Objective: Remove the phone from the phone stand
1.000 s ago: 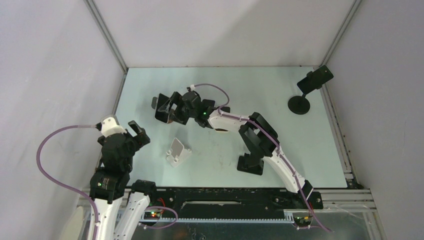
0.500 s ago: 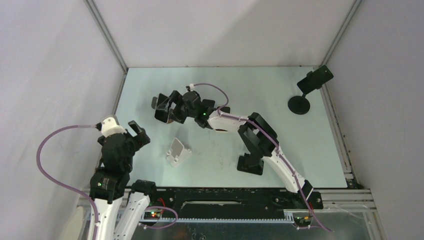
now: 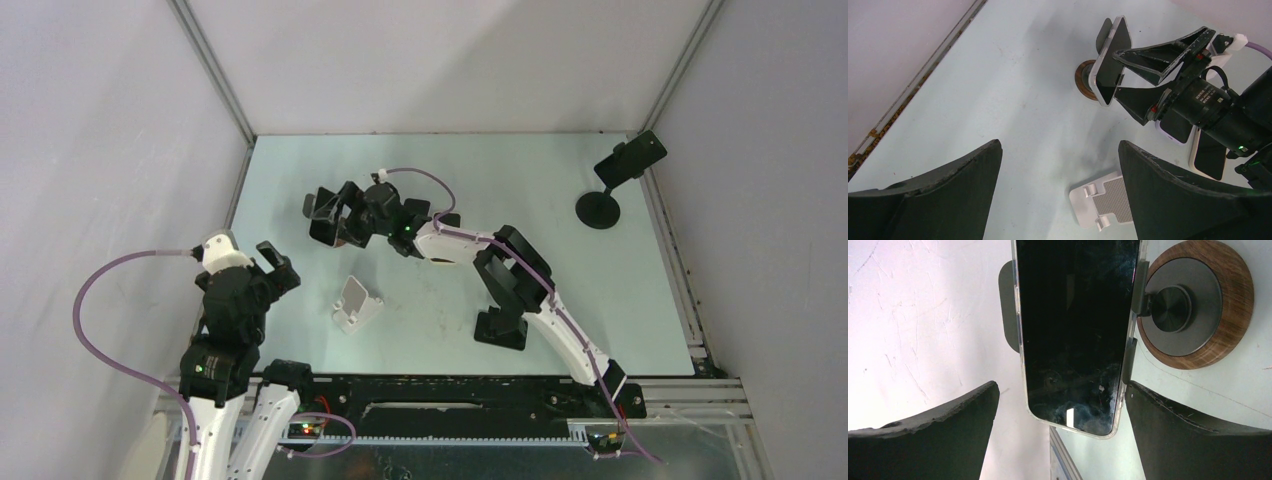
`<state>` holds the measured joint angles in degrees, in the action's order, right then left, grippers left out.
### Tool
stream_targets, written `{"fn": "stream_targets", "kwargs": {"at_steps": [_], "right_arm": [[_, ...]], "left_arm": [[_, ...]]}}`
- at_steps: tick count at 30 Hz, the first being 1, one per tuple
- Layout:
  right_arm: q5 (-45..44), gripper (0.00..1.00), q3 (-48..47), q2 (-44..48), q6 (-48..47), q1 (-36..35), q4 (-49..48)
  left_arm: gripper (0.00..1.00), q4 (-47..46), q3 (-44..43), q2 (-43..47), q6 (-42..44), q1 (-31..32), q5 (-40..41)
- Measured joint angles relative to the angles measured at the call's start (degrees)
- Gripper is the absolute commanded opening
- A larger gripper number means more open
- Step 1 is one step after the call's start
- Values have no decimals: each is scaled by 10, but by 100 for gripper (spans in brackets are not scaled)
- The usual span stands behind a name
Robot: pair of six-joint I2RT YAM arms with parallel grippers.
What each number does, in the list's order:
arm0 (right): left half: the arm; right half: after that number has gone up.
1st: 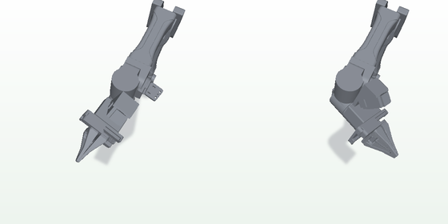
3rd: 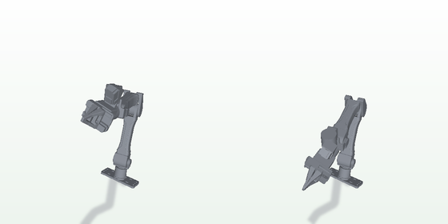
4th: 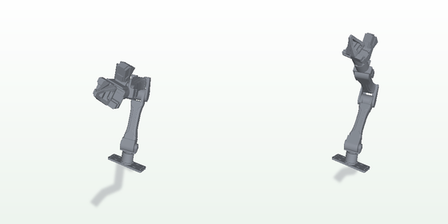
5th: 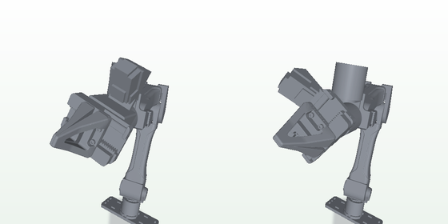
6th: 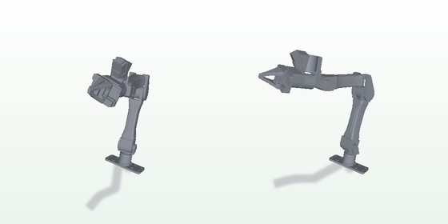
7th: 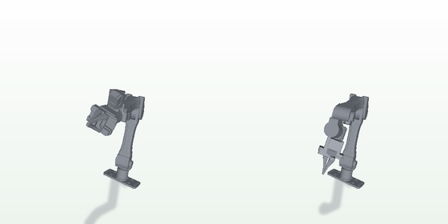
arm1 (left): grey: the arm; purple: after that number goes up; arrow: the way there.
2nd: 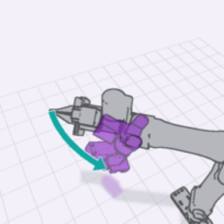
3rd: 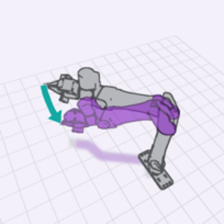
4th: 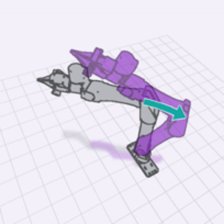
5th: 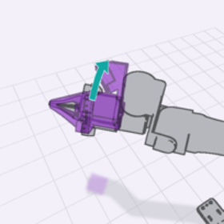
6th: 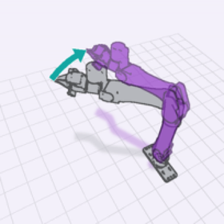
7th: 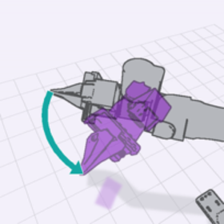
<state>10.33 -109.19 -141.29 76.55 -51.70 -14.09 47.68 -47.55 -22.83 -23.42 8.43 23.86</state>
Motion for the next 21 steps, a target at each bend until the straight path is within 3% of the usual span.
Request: {"fn": "stream_targets", "kwargs": {"at_steps": [21], "right_arm": [[-7,99,-67,-28,-5,-10,69]], "left_arm": [[94,-1,9,0,0,0,0]]}}
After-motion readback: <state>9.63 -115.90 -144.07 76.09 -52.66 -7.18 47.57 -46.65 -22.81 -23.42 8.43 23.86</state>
